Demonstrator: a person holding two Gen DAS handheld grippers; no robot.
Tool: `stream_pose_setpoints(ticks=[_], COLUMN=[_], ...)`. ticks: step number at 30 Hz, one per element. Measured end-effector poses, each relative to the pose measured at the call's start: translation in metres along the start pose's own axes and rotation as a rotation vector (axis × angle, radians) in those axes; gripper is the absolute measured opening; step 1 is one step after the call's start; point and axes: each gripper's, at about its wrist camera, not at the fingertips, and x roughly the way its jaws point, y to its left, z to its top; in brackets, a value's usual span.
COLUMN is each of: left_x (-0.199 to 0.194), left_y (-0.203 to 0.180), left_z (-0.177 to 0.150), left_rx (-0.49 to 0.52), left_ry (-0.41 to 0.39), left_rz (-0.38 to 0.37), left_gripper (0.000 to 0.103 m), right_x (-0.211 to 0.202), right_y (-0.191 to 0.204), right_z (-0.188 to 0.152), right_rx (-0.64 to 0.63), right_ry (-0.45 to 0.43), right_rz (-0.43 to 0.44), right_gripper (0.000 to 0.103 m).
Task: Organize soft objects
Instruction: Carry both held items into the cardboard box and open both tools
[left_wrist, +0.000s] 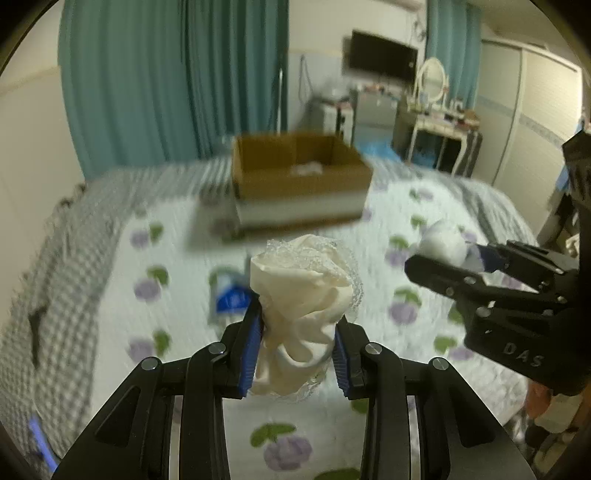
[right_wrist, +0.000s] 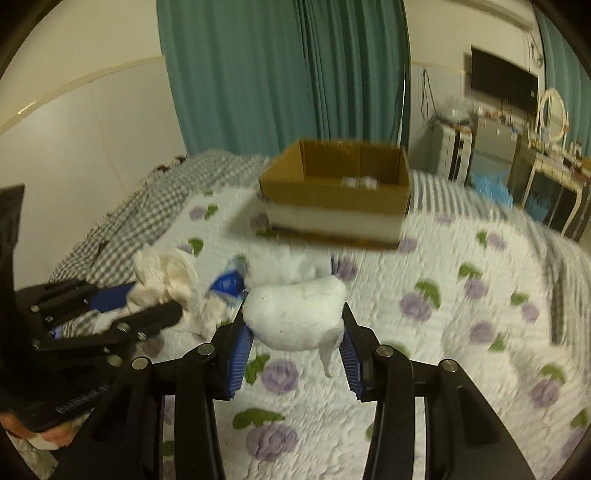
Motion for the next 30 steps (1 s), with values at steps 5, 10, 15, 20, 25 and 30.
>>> stream_pose_setpoints(ticks=[5,10,15,20,25,30], left_x=[-0.026,-0.035,-0.025,0.0,0.047,0.105], left_y=[-0.002,-0.007,-0.007,0.001,0.013,0.028], left_z=[0.039,0.082,0.125,0.159,0.189,0.209], left_rx=[0.014,0.024,0.049,0.049,0.066,0.075], left_ry=[-0.1,-0.161,-0.214,-0.237,-0.221,-0.185], left_rz=[0.007,0.008,0.021,0.03,0.064,0.086], left_gripper=[0.033,0.033,0.033,0.033,0.033,0.033], right_x=[-0.021,-0.028,-0.022,0.005,0.054,0.122], right_y=[-0.001,-0.012,-0.028,-0.047,-0.07,-0.094], right_z=[0.037,0.079,0.122,0.161,0.197,0.216], right_rx=[-0.048,-0.061,-0.071,-0.06,-0.037,0.006], right_ry=[-0.07,-0.125,-0.171,-0.192,-0.177,-0.127], right_rz=[-0.033,-0.048,-0.07,-0.074,-0.066,-0.065], right_gripper=[0.043,0.043,0.043,0.043,0.043,0.043])
